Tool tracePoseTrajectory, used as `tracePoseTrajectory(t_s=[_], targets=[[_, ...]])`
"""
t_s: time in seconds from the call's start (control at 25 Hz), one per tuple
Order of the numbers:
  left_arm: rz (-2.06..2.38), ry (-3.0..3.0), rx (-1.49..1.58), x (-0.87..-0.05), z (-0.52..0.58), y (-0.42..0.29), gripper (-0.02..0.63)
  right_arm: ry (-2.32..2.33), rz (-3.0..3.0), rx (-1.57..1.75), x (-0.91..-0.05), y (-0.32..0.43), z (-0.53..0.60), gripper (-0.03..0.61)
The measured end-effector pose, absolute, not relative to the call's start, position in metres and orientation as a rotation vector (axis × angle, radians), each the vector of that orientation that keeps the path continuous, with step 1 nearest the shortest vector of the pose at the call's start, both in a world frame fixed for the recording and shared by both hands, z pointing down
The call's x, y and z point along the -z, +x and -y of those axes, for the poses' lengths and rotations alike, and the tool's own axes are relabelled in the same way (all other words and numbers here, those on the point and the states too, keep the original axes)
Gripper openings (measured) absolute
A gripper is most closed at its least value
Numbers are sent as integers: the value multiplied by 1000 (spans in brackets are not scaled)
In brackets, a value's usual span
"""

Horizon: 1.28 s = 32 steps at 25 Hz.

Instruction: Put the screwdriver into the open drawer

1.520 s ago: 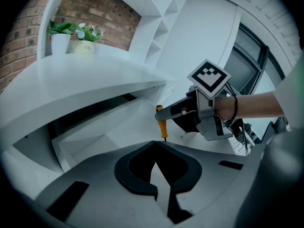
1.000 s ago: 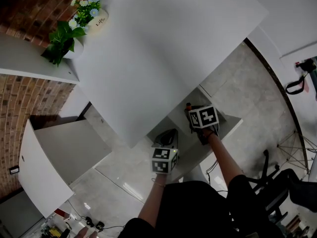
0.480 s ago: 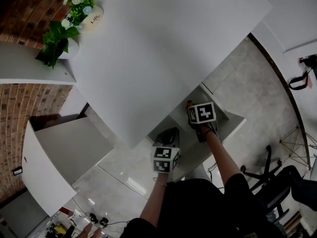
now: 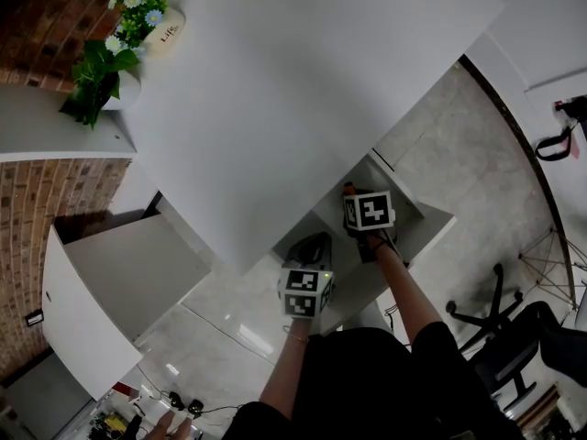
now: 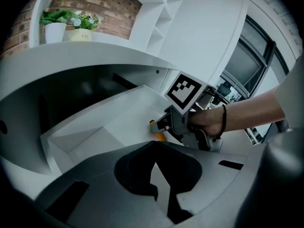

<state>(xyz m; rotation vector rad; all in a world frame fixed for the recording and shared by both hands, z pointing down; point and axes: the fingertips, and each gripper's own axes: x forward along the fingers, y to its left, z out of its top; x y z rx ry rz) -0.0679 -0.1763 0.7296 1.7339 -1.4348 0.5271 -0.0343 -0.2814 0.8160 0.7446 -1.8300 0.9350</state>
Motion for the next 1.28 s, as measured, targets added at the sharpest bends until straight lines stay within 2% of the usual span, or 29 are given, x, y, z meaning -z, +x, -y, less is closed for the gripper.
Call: tracePoseTrajectory(t_s=[0.2, 0.36, 0.72, 0.84, 1.04, 1.28], targets=[[1433, 1759, -549, -724, 178, -65, 9, 775, 1856, -877, -814, -35, 280, 118], [1419, 1758, -555, -724, 174, -61, 8, 781, 1901, -871, -809, -39, 284, 146], [1433, 1786, -550, -712, 172, -61, 9, 781, 1959, -833, -786, -42, 289, 145], [1445, 1806, -553, -704, 173, -63, 8, 771, 1978, -835, -775, -44, 288, 123], [1467, 1839, -534, -685, 174, -65, 9, 746, 2027, -813, -750, -45, 283, 44], [1520, 1885, -467, -656, 180, -67, 9, 753, 2104, -803, -713, -46, 276, 21]])
